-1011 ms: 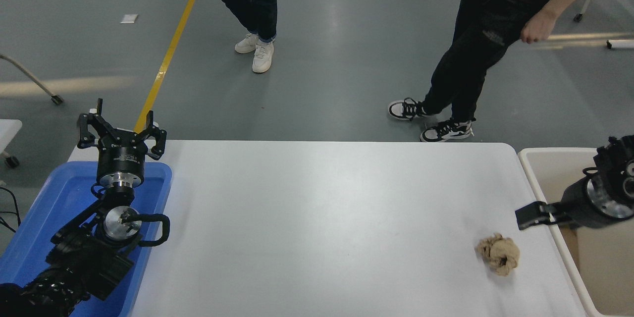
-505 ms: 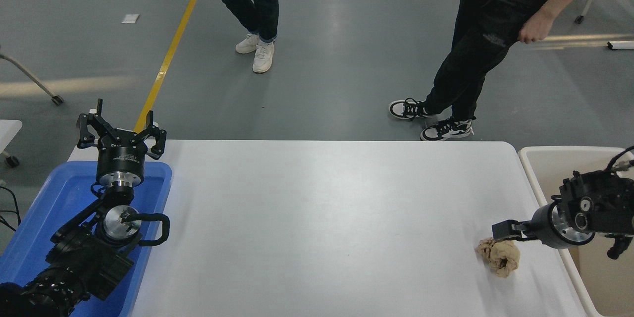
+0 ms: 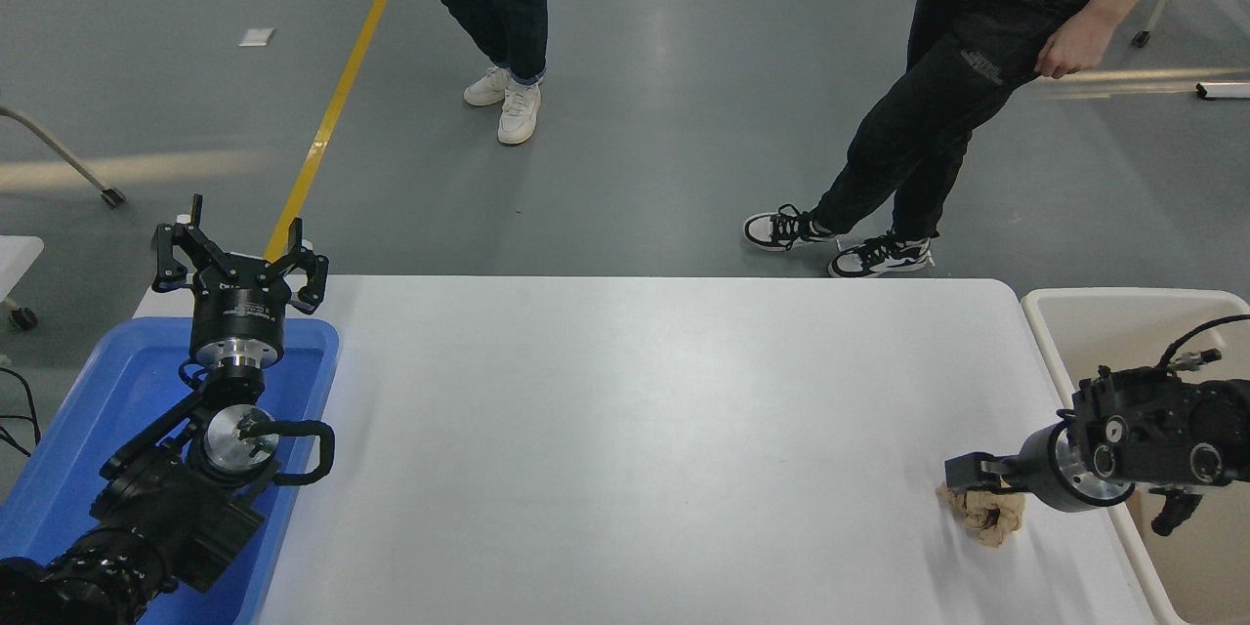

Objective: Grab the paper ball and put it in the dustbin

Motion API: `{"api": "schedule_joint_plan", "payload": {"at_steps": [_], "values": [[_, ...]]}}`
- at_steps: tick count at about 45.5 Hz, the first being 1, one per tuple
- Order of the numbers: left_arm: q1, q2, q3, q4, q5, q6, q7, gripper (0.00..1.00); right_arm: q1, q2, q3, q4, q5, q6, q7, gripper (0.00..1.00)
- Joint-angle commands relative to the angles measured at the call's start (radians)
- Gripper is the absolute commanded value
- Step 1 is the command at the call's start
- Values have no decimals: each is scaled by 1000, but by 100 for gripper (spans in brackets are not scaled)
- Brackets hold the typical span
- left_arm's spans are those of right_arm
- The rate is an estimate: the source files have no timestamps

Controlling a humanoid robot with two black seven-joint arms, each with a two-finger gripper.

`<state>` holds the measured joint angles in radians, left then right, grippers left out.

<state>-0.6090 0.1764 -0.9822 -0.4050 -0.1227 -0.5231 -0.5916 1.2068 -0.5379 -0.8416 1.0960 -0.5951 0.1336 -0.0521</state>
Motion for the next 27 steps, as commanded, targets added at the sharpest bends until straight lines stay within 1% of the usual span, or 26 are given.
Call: {"api": "schedule_joint_plan", "payload": {"at_steps": [1, 2, 5, 6, 7, 8, 13, 17, 22, 27], "values": [[0, 0, -1, 0, 0, 0, -1, 99, -32, 9, 1, -2, 8, -46, 0, 47], [0, 0, -1, 0, 0, 0, -1, 99, -33, 9, 1, -2, 9, -51, 0, 41], [0, 0, -1, 0, 0, 0, -1, 99, -33, 12, 1, -4, 12, -52, -5, 32], [0, 0, -1, 0, 0, 0, -1, 99, -33, 13, 1, -4, 17, -52, -8, 26], [0, 0, 0, 0, 0, 0, 1, 99, -30, 13, 1, -4, 24, -52, -8, 16], [0, 0, -1, 0, 0, 0, 1, 99, -27, 13, -1, -4, 34, -52, -9, 0], [0, 0, 0, 0, 0, 0, 1, 99, 5, 0, -8, 7, 49, -42, -8, 0], [0, 0, 0, 0, 0, -2, 1, 99, 74, -52, -25, 53, 51, -26, -8, 0], [0, 0, 0, 0, 2, -2, 1, 99, 236, -128, -111, 200, 51, 9, -8, 0], [0, 0, 0, 0, 2, -2, 1, 99, 500, -191, -279, 387, 52, 26, -6, 0]]}}
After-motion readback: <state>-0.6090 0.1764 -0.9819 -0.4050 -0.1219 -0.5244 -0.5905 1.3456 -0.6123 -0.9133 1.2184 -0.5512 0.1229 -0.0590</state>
